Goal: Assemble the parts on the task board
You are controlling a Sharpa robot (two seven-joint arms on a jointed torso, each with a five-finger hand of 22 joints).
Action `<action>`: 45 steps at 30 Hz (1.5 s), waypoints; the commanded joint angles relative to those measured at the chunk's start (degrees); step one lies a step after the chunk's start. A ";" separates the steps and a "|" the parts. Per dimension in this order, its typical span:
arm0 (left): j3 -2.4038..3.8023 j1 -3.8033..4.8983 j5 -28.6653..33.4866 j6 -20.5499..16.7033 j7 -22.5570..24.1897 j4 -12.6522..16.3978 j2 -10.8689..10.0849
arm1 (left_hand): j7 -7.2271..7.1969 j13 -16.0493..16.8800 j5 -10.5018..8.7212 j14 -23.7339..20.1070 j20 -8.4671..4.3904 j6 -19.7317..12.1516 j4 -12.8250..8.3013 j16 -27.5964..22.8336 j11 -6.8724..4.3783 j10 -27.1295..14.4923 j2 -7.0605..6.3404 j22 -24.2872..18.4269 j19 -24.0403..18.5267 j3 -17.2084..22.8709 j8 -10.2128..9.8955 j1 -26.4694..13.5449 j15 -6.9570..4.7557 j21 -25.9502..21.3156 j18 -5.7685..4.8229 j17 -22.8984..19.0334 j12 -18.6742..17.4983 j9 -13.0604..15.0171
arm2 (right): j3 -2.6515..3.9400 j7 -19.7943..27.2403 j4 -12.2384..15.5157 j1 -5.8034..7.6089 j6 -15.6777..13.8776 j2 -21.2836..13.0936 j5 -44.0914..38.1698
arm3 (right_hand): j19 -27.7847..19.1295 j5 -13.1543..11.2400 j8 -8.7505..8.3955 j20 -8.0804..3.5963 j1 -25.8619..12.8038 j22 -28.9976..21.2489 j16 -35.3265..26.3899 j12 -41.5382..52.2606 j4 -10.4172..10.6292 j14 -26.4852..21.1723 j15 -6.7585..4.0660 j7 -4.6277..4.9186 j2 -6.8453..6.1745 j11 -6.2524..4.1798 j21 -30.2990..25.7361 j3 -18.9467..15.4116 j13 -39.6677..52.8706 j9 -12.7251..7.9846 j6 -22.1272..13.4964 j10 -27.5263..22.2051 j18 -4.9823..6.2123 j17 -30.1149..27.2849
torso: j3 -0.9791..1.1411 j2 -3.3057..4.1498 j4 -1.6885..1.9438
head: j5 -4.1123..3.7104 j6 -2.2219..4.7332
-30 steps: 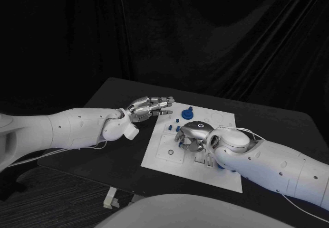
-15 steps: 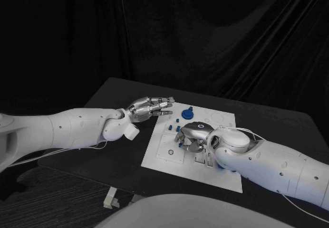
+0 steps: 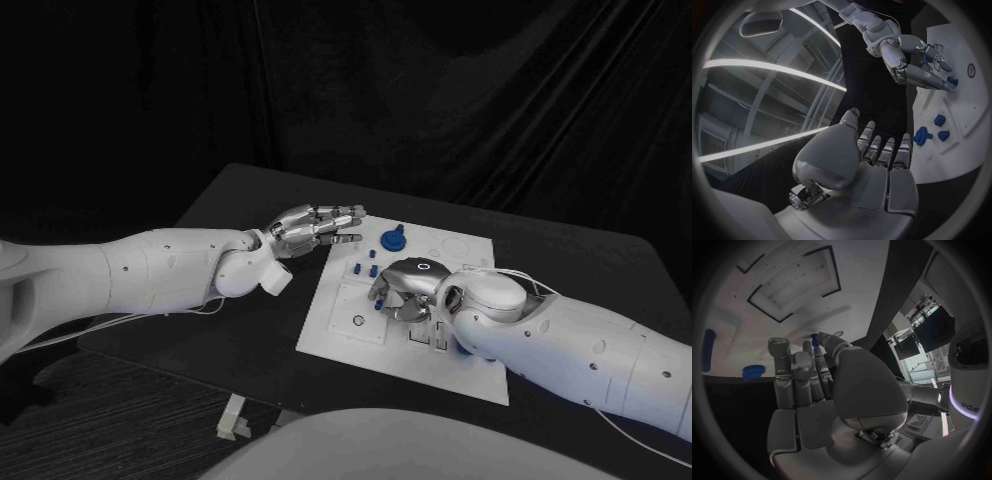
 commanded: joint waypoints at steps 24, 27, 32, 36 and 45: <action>0.05 -0.11 0.44 -1.58 3.78 1.20 -1.01 | 0.24 0.16 -0.07 0.31 -0.23 1.43 0.27 0.51 0.60 0.51 -0.47 -0.65 -0.24 -0.29 1.00 0.09 -0.21 -0.18 -1.04 0.09 1.11 0.15 | 0.01 -4.02 11.42 9.57 -5.20 -14.83 -0.37 | -2.66 -6.08 1.33 -0.76 6.61 2.43 -2.96 6.11 17.51 -6.80 -1.15 -2.56 -6.99 -1.49 -8.86 -15.83 -2.76 -0.53 -2.25 -30.65 1.25 -11.82 | 0.02 0.00 -0.01 | -1.60 0.00; 0.05 -0.12 0.44 -3.28 6.10 1.65 -1.08 | 1.02 0.48 0.72 -0.92 -2.54 2.89 0.62 -0.42 1.86 2.33 -1.49 -3.60 -3.31 -0.64 1.72 0.95 -3.26 -1.59 0.28 -0.12 3.69 0.26 | 0.00 -4.65 11.55 10.19 -4.77 -16.98 -0.37 | -2.32 -5.82 -0.98 -0.54 5.95 2.44 -3.11 3.12 17.60 -6.61 -0.73 -9.58 -9.36 -0.76 -9.09 -18.07 -4.26 -3.59 -17.98 -34.55 1.12 -12.34 | 0.02 -0.03 -0.05 | -1.58 0.00; 0.05 -0.14 0.43 -4.79 7.93 2.08 -1.17 | 0.69 0.43 0.71 -1.66 -4.05 3.21 1.88 -0.90 1.42 2.29 -2.01 -5.47 -4.94 -1.00 1.97 1.64 -4.30 -2.08 0.52 -0.24 4.23 0.19 | -0.01 -5.45 10.57 9.76 -3.53 -18.99 -0.37 | -1.75 -7.55 -0.97 -0.59 4.16 2.42 -3.30 2.58 17.67 -6.12 -0.83 -10.39 -10.80 -0.73 -9.18 -19.70 -4.83 -4.23 -21.25 -35.11 1.16 -12.86 | 0.00 -0.03 -0.03 | -1.55 0.00; 0.05 -0.16 0.43 -4.78 7.99 2.09 -1.14 | 0.66 0.42 0.79 -1.59 -3.90 3.21 1.98 -0.76 1.40 2.20 -1.96 -5.06 -4.72 -0.96 1.98 1.79 -4.15 -1.97 0.49 -0.21 4.19 0.18 | -0.01 -5.47 9.09 8.94 -3.19 -19.44 -0.37 | -1.00 -9.07 -0.63 -0.58 2.47 2.60 -3.02 2.80 17.73 -5.36 -0.76 -10.24 -11.09 -0.40 -8.31 -20.06 -4.95 -4.06 -19.81 -34.77 0.99 -12.41 | -0.03 -0.12 -0.06 | -1.54 0.00; 0.05 -0.25 0.43 -4.22 7.68 1.92 -0.91 | 0.59 0.38 0.94 -1.33 -2.37 2.95 2.50 -0.27 1.35 1.79 -1.87 -3.85 -3.63 -0.76 1.99 2.68 -3.55 -1.39 0.69 -0.13 4.19 0.13 | -0.01 -4.06 5.55 7.12 -2.85 -18.14 -0.37 | 2.00 -10.51 -1.21 -0.27 1.43 3.19 -1.94 7.68 17.47 -2.23 -0.27 -11.11 -10.24 0.81 -5.28 -19.25 -4.41 -4.54 -23.63 -25.38 0.44 -10.54 | 0.04 0.04 -0.05 | -1.56 0.00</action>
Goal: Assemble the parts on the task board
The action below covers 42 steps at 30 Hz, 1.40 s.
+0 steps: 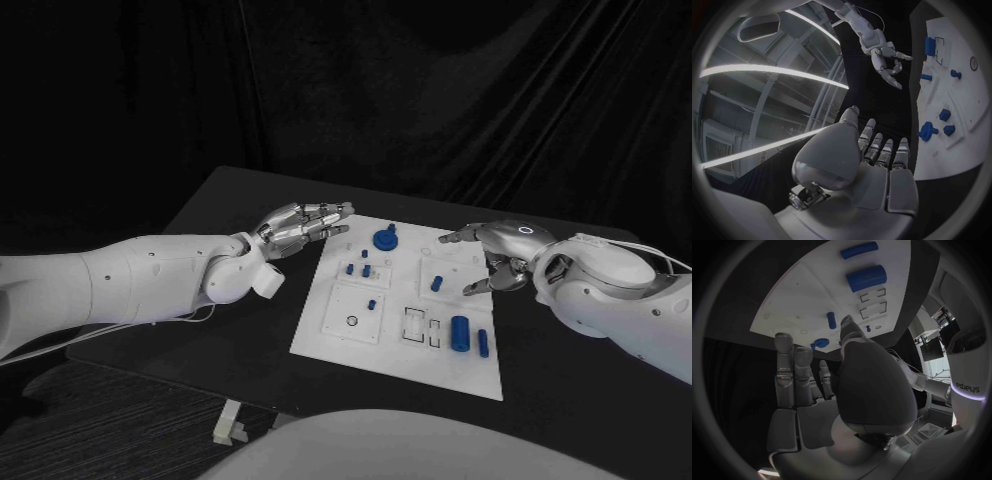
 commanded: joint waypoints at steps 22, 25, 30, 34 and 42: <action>0.06 -1.25 0.42 0.61 4.68 -0.34 0.24 | -0.30 -0.06 0.24 0.47 1.45 -0.14 0.66 0.63 -0.29 -0.46 0.34 0.76 0.86 0.34 0.35 1.13 0.79 0.76 0.70 0.12 0.11 -0.10 | 0.04 5.46 -8.09 -4.04 -0.67 6.31 -0.37 | 5.73 4.54 1.44 0.08 3.51 5.01 2.20 -4.11 -2.14 5.51 0.09 3.39 7.99 -0.01 6.35 6.09 -0.57 0.91 5.92 20.63 -2.25 4.50 | 0.00 0.05 0.08 | -0.19 0.00; 0.06 -1.36 0.42 0.71 4.65 -0.36 0.27 | -0.31 -0.06 0.25 0.50 1.54 -0.12 0.67 0.65 -0.29 -0.47 0.35 0.87 0.97 0.37 0.36 1.17 0.85 0.82 0.70 0.12 0.11 -0.10 | 0.04 6.07 -8.95 -4.31 -0.97 7.11 -0.37 | 5.90 4.72 2.68 -0.25 3.40 5.04 2.11 -5.08 -2.87 5.68 -0.33 4.38 8.29 -0.17 6.37 6.12 -0.54 1.69 12.65 20.84 -2.19 4.55 | -0.01 0.05 0.09 | -0.18 0.00; 0.06 -1.46 0.42 0.82 4.55 -0.39 0.28 | -0.31 -0.06 0.27 0.56 1.69 -0.12 0.70 0.75 -0.31 -0.50 0.36 0.99 1.12 0.42 0.38 1.25 0.93 0.89 0.70 0.14 0.12 -0.09 | 0.05 6.59 -9.79 -4.62 -0.62 8.04 -0.37 | 5.57 4.74 4.37 -0.79 2.98 4.88 1.56 -5.94 -3.62 5.34 -0.91 6.47 8.51 -0.80 5.34 6.09 -0.38 2.69 18.34 20.41 -2.09 4.08 | -0.01 0.05 0.07 | -0.13 0.00; 0.06 -1.53 0.42 0.98 4.48 -0.49 0.39 | -0.32 -0.05 0.30 0.62 1.90 -0.12 0.72 0.81 -0.31 -0.52 0.38 1.16 1.34 0.49 0.39 1.38 1.07 1.01 0.71 0.15 0.14 -0.09 | 0.05 6.64 -10.21 -4.83 -0.10 8.56 -0.37 | 5.26 4.86 5.85 -1.06 2.98 4.76 1.18 -6.05 -4.17 5.03 -1.16 8.42 8.72 -1.09 4.48 6.30 -0.26 3.68 21.90 19.31 -2.01 3.75 | -0.02 0.04 0.09 | -0.17 0.00; 0.06 -1.62 0.42 1.28 4.31 -0.56 0.53 | -0.32 -0.05 0.41 0.77 2.18 -0.16 0.67 1.01 -0.31 -0.54 0.47 1.39 1.66 0.68 0.40 1.65 1.25 1.17 0.70 0.18 0.19 -0.09 | 0.05 6.79 -11.28 -5.32 0.31 9.47 -0.37 | 4.94 8.41 6.73 -1.34 4.57 4.66 0.69 -5.61 -6.05 4.59 -1.54 10.01 9.50 -1.77 3.49 7.51 -0.03 4.87 24.80 18.14 -1.88 3.37 | 0.00 0.03 0.07 | -0.13 0.00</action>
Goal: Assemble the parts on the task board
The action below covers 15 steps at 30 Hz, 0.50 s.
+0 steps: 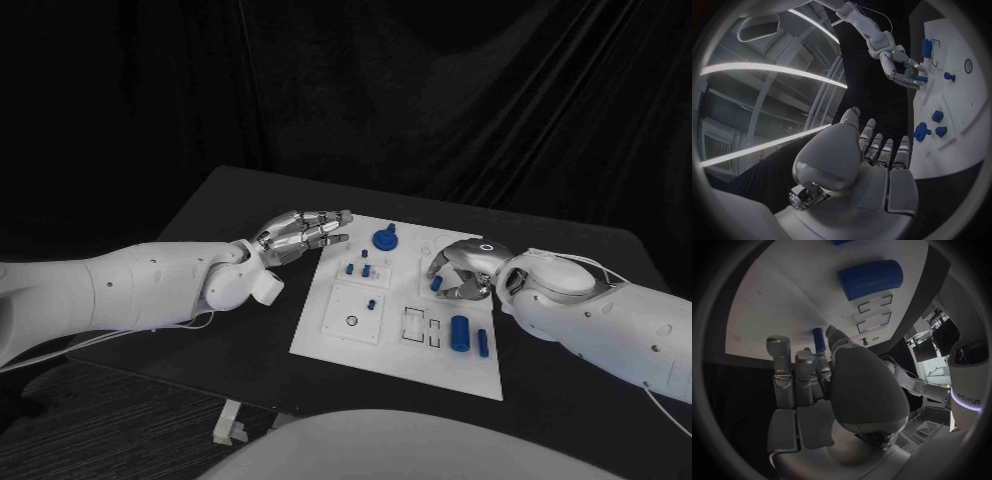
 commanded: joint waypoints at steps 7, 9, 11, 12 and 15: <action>0.05 -0.13 0.41 1.03 3.89 0.06 0.10 | -0.30 -0.01 0.35 0.09 0.67 -0.12 0.09 0.43 -0.06 -0.29 0.06 0.28 0.23 0.30 0.23 0.96 0.58 0.42 0.70 0.10 0.29 -0.05 | 0.03 0.90 -0.94 -0.68 0.09 0.75 -0.36 | -0.08 3.60 0.63 -0.58 1.41 4.69 -0.38 1.81 -2.61 -0.39 -0.25 1.49 1.10 -0.15 -0.40 1.50 0.51 1.24 2.46 0.98 -0.18 0.08 | 0.00 0.00 -0.04 | 0.21 0.01; 0.05 -0.14 0.41 1.06 3.83 0.02 0.11 | -0.29 -0.01 0.41 0.12 0.72 -0.16 0.07 0.46 -0.04 -0.27 0.08 0.32 0.31 0.35 0.22 1.03 0.61 0.46 0.70 0.10 0.33 -0.06 | 0.03 0.94 -1.02 -0.73 0.07 0.83 -0.36 | -0.06 3.90 0.66 -0.52 1.43 4.71 -0.33 2.23 -2.93 -0.35 -0.15 1.59 1.28 -0.02 -0.33 1.76 0.60 1.42 2.75 1.56 -0.21 0.19 | -0.01 -0.01 -0.05 | 0.20 0.01; 0.05 -0.15 0.41 1.10 3.76 -0.04 0.14 | -0.28 -0.01 0.53 0.14 0.76 -0.11 0.03 0.49 -0.02 -0.26 0.13 0.35 0.38 0.45 0.24 1.15 0.65 0.50 0.69 0.11 0.36 -0.05 | 0.03 1.01 -1.10 -0.77 0.00 0.91 -0.36 | 0.01 4.26 0.83 -0.36 1.54 4.77 -0.31 2.96 -3.54 -0.31 0.09 1.71 1.55 0.12 -0.12 2.29 0.75 1.79 3.49 2.90 -0.28 0.27 | 0.00 0.01 -0.05 | 0.23 0.01; 0.05 -0.15 0.41 1.13 3.72 -0.08 0.16 | -0.28 0.00 0.56 0.15 0.77 -0.11 0.02 0.50 -0.02 -0.26 0.14 0.35 0.40 0.48 0.24 1.18 0.66 0.51 0.69 0.11 0.37 -0.05 | 0.03 1.04 -1.12 -0.78 -0.05 0.93 -0.36 | 0.08 4.40 0.82 -0.29 1.53 4.81 -0.21 3.17 -3.76 -0.23 0.19 1.75 1.60 0.14 0.09 2.51 0.75 1.92 3.68 3.38 -0.31 0.45 | 0.00 0.02 -0.05 | 0.24 0.01; 0.05 -0.16 0.41 1.18 3.60 -0.17 0.21 | -0.26 0.00 0.78 0.18 0.81 -0.16 -0.09 0.53 0.01 -0.25 0.18 0.36 0.48 0.65 0.23 1.40 0.68 0.55 0.67 0.11 0.40 -0.05 | 0.04 1.15 -1.10 -0.81 -0.30 0.91 -0.37 | 0.15 5.21 0.91 0.00 1.66 4.87 -0.15 3.71 -4.42 -0.17 0.62 1.80 1.72 0.18 0.36 3.33 0.74 2.29 4.39 5.16 -0.39 0.55 | 0.01 0.02 -0.03 | 0.30 0.01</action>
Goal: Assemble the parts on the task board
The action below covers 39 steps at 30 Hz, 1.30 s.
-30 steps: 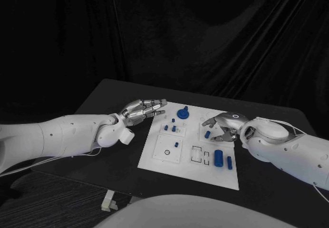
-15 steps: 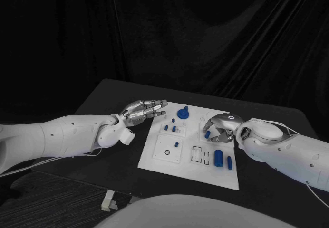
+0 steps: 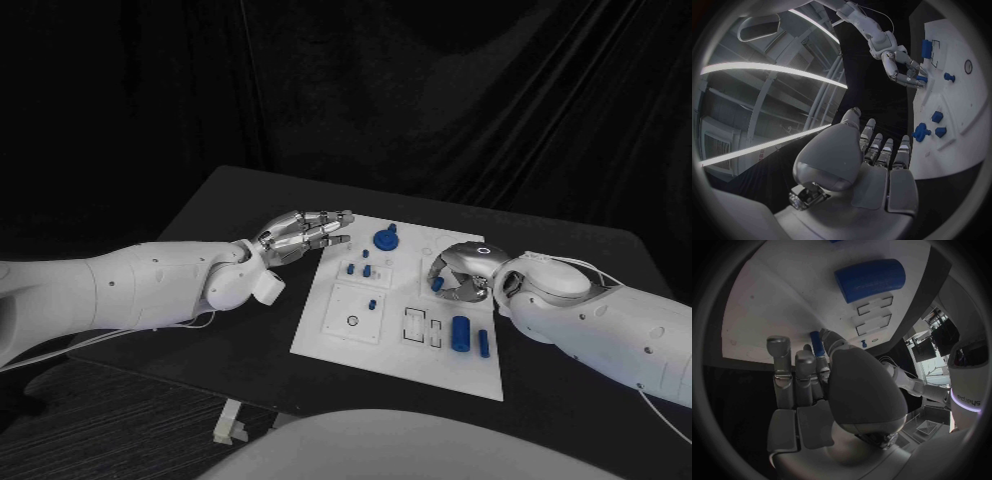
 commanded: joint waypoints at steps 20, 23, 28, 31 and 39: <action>0.05 -0.35 0.41 1.29 2.52 -0.46 0.31 | -0.23 0.00 1.29 0.09 0.41 -0.32 -0.86 0.45 0.07 -0.30 0.02 0.14 0.32 1.28 0.19 1.72 0.70 0.49 0.60 0.09 0.41 -0.07 | 0.04 0.38 4.73 0.64 -6.35 -2.68 -0.40 | -1.16 2.12 0.94 -0.14 1.31 4.52 -2.97 -1.54 -4.52 -1.39 -0.08 0.49 -0.33 -1.36 0.16 8.49 -0.91 2.75 5.24 15.02 0.13 -3.50 | -0.01 -0.02 -0.04 | 0.76 0.01; 0.05 -0.39 0.41 1.33 2.40 -0.49 0.32 | -0.22 0.00 1.33 0.13 0.43 -0.35 -1.02 0.49 0.08 -0.30 0.14 0.13 0.37 1.55 0.18 1.94 0.76 0.52 0.58 0.10 0.43 -0.08 | 0.04 0.19 6.04 1.28 -7.36 -3.33 -0.40 | -1.12 1.82 0.90 -0.26 1.09 4.56 -3.04 -1.80 -4.69 -1.17 -0.17 0.41 -0.34 -1.50 0.52 8.71 -0.88 2.88 5.47 15.70 0.09 -3.44 | -0.01 -0.05 -0.06 | 0.93 0.01; 0.05 -0.46 0.41 1.36 2.26 -0.55 0.32 | -0.23 0.01 1.34 0.16 0.43 -0.39 -1.13 0.52 0.07 -0.29 0.28 0.14 0.42 1.80 0.16 2.10 0.84 0.54 0.57 0.11 0.46 -0.08 | 0.03 -0.50 8.37 2.70 -8.60 -4.50 -0.40 | -1.17 0.76 0.75 -0.42 0.91 4.55 -3.13 -2.34 -5.02 -0.84 -0.34 0.23 -0.30 -1.70 0.78 9.18 -0.87 3.04 5.73 16.50 0.09 -3.32 | 0.00 -0.05 0.00 | 1.06 0.01; 0.05 -0.50 0.41 1.38 2.20 -0.59 0.34 | -0.23 0.00 1.34 0.18 0.44 -0.37 -1.18 0.55 0.06 -0.30 0.34 0.16 0.45 1.92 0.16 2.16 0.89 0.55 0.57 0.11 0.45 -0.08 | 0.03 -1.43 10.63 3.79 -8.25 -5.53 -0.40 | -1.22 -0.99 0.52 -0.51 0.86 4.55 -3.37 -2.93 -5.34 -0.74 -0.41 0.20 -0.28 -1.75 1.00 10.00 -0.88 3.13 5.87 16.94 0.07 -3.44 | -0.01 -0.03 0.01 | 1.06 0.01; 0.05 -0.62 0.41 1.33 2.24 -0.70 0.41 | -0.23 0.00 1.33 0.20 0.45 -0.47 -1.21 0.57 0.05 -0.32 0.37 0.17 0.48 2.01 0.13 2.21 0.93 0.57 0.56 0.12 0.42 -0.09 | 0.03 -4.75 18.79 5.53 -5.39 -7.22 -0.95 | -1.54 -0.81 -0.27 -0.67 1.35 4.47 -3.56 -3.57 -6.41 -0.61 -0.50 0.29 -0.56 -1.76 0.86 11.39 -0.79 3.00 5.48 17.77 0.16 -3.35 | -0.01 -0.02 0.03 | 1.28 0.01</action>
